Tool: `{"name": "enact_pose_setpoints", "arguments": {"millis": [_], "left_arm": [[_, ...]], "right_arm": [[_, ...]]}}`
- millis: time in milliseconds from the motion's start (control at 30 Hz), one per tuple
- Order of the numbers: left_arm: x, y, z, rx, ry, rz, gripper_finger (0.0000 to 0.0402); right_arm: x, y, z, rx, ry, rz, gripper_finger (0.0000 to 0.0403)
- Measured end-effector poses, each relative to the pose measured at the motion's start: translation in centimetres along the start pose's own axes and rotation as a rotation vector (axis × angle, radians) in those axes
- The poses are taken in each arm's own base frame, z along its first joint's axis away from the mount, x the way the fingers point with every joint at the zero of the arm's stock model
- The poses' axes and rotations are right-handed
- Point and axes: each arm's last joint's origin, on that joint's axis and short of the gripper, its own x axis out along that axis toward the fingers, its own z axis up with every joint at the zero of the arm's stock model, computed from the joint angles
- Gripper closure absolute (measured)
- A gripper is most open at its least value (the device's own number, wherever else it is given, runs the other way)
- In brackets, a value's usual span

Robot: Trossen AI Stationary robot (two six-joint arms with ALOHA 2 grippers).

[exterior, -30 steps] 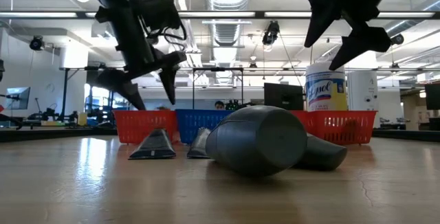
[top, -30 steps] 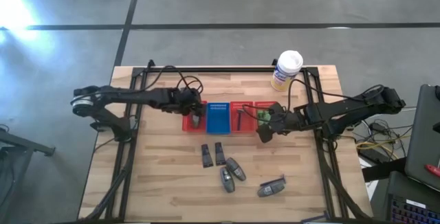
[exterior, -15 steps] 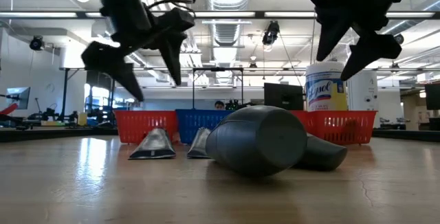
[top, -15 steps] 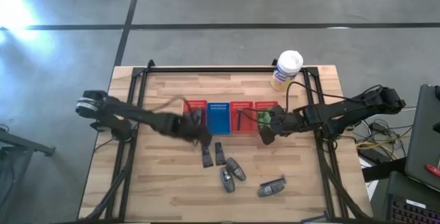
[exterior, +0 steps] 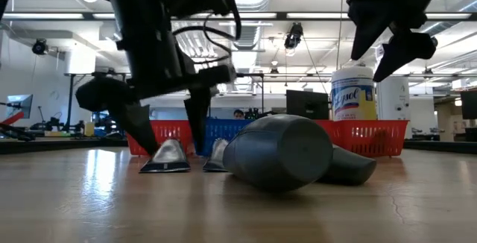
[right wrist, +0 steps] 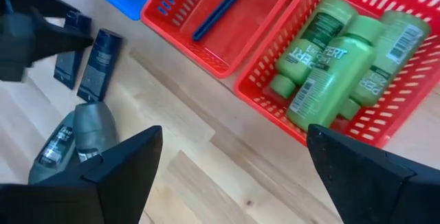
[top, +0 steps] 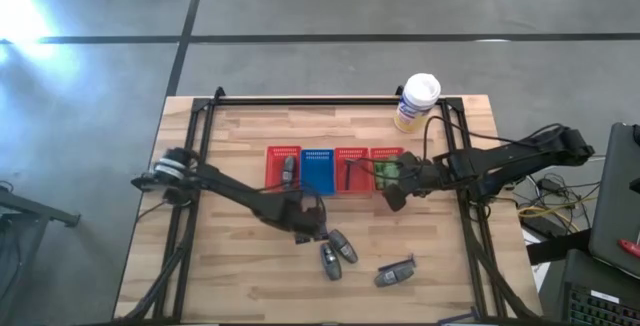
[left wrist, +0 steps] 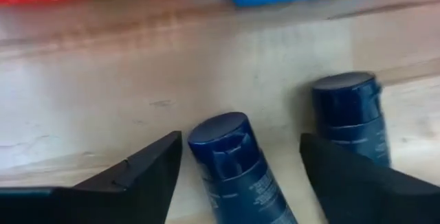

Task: Pick & Place Travel size toiletries
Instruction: Put the blue shaving cream into the blue basket

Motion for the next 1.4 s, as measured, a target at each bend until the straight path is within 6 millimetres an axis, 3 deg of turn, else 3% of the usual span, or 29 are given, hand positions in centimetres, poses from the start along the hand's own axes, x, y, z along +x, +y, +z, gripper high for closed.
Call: {"name": "enact_pose_setpoints", "arguments": {"millis": [400, 467, 567, 667, 733, 967, 1067, 1167, 1400], "left_arm": [[0.2, 0.5, 0.2, 0.065, 0.013, 0.073, 0.0273], [-0.6, 0.1, 0.5, 0.070, 0.020, 0.036, 0.0273], [-3.4, -0.9, 1.5, 0.069, -0.009, -0.070, 0.0273], [-6.1, -1.7, 3.4, 0.063, -0.100, -0.159, 0.0273], [-6.8, -2.0, 5.4, 0.066, -0.163, -0.173, 0.0273], [-4.6, -2.0, 13.7, 0.079, -0.255, -0.125, 0.0273], [-3.2, -1.7, 16.2, 0.085, -0.223, -0.146, 0.0273], [-1.9, -1.2, 16.9, 0.102, -0.152, -0.126, 0.0266], [-0.8, -1.5, 15.8, 0.120, -0.111, -0.133, 0.0219]], "right_arm": [[-1.5, -1.0, -0.6, 0.013, -0.009, 0.008, 0.0081], [-1.4, -1.1, -0.7, 0.012, -0.008, 0.004, 0.0085], [-1.2, -1.2, -0.8, 0.010, -0.005, -0.006, 0.0089], [-1.0, -1.3, -0.9, 0.021, -0.002, -0.012, 0.0088], [-0.9, -1.5, -1.0, 0.026, -0.001, -0.017, 0.0084], [-0.8, -1.5, -1.0, 0.059, -0.009, -0.020, 0.0061], [-0.8, -1.5, -1.0, 0.079, -0.009, -0.020, 0.0054], [-0.8, -1.5, -1.0, 0.097, -0.010, -0.020, 0.0050], [-0.8, -1.5, -1.0, 0.112, -0.012, -0.022, 0.0058]]}}
